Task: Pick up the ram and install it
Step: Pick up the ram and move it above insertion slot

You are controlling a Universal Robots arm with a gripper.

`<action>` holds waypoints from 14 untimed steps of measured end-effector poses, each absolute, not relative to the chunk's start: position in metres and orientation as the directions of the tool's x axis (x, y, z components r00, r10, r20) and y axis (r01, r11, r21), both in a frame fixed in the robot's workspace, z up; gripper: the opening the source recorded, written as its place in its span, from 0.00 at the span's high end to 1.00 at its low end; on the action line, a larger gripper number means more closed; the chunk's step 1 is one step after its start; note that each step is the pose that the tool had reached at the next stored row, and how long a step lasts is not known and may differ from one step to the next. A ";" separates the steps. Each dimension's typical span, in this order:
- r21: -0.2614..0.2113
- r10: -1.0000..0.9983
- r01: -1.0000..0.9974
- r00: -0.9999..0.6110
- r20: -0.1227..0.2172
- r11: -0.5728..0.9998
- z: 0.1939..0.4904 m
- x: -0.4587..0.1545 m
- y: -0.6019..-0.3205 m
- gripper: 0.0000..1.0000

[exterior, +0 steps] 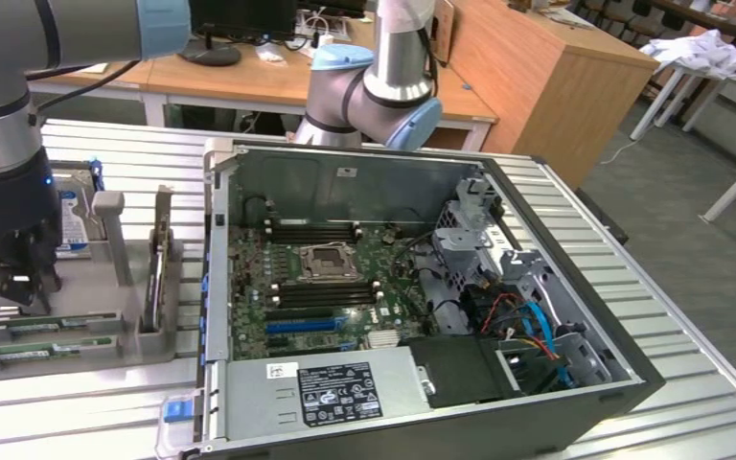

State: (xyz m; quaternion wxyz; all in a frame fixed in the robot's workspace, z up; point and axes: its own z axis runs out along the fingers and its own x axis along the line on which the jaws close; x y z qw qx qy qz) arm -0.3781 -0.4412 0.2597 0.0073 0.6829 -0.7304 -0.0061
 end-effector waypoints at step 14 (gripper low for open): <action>0.019 -0.998 -0.998 -0.067 0.001 0.067 0.247 -0.378 -0.442 0.64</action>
